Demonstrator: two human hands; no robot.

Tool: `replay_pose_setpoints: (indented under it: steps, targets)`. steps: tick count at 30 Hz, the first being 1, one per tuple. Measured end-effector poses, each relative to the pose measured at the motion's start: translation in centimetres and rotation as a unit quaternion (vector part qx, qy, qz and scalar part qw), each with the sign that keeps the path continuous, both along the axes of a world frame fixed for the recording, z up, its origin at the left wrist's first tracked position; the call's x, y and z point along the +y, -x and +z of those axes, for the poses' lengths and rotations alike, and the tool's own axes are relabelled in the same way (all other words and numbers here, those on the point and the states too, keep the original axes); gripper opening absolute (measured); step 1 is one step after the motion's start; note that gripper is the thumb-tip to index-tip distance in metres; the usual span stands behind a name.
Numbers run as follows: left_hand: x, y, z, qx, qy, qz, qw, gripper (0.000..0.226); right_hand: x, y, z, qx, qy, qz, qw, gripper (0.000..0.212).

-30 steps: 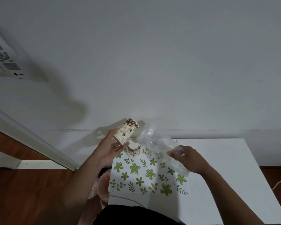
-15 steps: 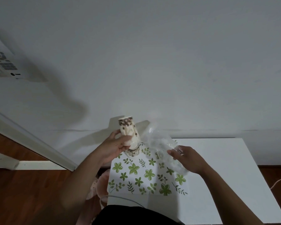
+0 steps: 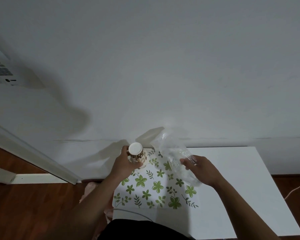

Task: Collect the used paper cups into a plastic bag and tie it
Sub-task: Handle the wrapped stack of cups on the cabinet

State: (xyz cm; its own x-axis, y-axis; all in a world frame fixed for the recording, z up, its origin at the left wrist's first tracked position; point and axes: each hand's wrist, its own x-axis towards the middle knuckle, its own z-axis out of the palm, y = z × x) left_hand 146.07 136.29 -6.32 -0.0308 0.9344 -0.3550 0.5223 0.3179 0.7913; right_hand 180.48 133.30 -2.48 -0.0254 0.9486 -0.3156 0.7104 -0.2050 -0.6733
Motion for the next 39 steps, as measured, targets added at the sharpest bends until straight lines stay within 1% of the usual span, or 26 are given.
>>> replay_pose_setpoints:
  steps: [4,6,7,9,10,11,12,14,16,18,19,21,23,25,29,32,34,37,38,39]
  targets:
    - [0.5,-0.5,-0.9,0.028,0.021,-0.031,0.999,0.086,-0.2,1.2,0.9,0.01,-0.006,-0.002,1.0,0.044]
    - [0.8,-0.2,-0.7,0.022,0.043,-0.054,0.997,0.093,-0.3,1.7,1.4,0.017,-0.013,0.003,1.0,0.043]
    - [1.0,0.1,-0.4,0.013,0.058,-0.068,0.996,0.104,-0.3,1.9,1.7,0.02,-0.016,0.004,1.0,0.043]
    - [1.4,1.1,1.0,-0.001,0.09,-0.094,0.991,0.137,-0.4,2.2,2.2,0.028,-0.025,0.001,0.999,0.044]
    - [1.5,1.6,2.1,-0.003,0.094,-0.104,0.99,0.149,-0.5,2.4,2.6,0.035,-0.027,-0.001,0.999,0.043]
    - [1.6,2.2,3.0,-0.007,0.086,-0.11,0.99,0.152,-0.6,2.7,2.9,0.043,-0.029,-0.002,0.999,0.043]
    - [1.7,2.7,4.1,-0.011,0.07,-0.111,0.991,0.149,-0.6,3.1,3.3,0.052,-0.03,-0.003,0.998,0.043]
    - [1.3,3.7,6.1,-0.032,0.021,-0.086,0.996,0.131,-0.8,4.1,4.5,0.08,-0.027,-0.012,0.996,0.043]
    - [0.7,4.2,7.8,-0.057,-0.031,-0.044,0.997,0.106,-0.9,5.4,5.7,0.121,-0.027,-0.015,0.992,0.044]
    - [0.0,4.6,9.0,-0.085,-0.064,-0.013,0.994,0.08,-1.1,7.3,6.8,0.15,-0.034,-0.007,0.988,0.044]
    - [-0.4,4.8,9.4,-0.109,-0.066,-0.006,0.992,0.074,-1.1,8.3,7.2,0.16,-0.035,0.001,0.986,0.044]
    - [-1.3,5.4,10.2,-0.168,-0.055,-0.002,0.984,0.072,-1.4,11.1,7.8,0.186,-0.026,0.021,0.982,0.049]
    - [-2.2,5.8,10.8,-0.21,-0.039,0.011,0.977,0.068,-1.6,13.7,7.9,0.197,-0.014,0.032,0.98,0.055]
    - [-3.1,6.8,11.0,-0.234,-0.028,0.043,0.971,0.067,-1.9,16.3,8.0,0.192,-0.005,0.042,0.981,0.053]
    - [-5.3,10.8,10.5,-0.245,-0.004,0.086,0.966,0.069,-3.1,22.0,7.8,0.199,0.035,0.075,0.976,0.048]
    - [-7.2,13.9,9.6,-0.241,0.052,0.08,0.966,0.062,-3.9,25.9,7.2,0.228,0.085,0.059,0.968,0.033]
    - [-8.3,16.0,8.2,-0.242,0.092,0.086,0.962,0.065,-4.5,28.3,6.1,0.23,0.122,0.022,0.965,0.049]
    - [-9.6,19.5,5.3,-0.234,0.151,0.144,0.95,0.075,-5.3,32.2,3.8,0.23,0.162,0.009,0.959,0.071]
    - [-10.0,20.3,4.2,-0.232,0.161,0.162,0.946,0.076,-5.7,33.3,3.2,0.239,0.176,0.006,0.955,0.076]
    - [-10.2,21.0,3.3,-0.236,0.172,0.181,0.939,0.072,-5.9,34.3,2.7,0.247,0.188,0.006,0.951,0.076]
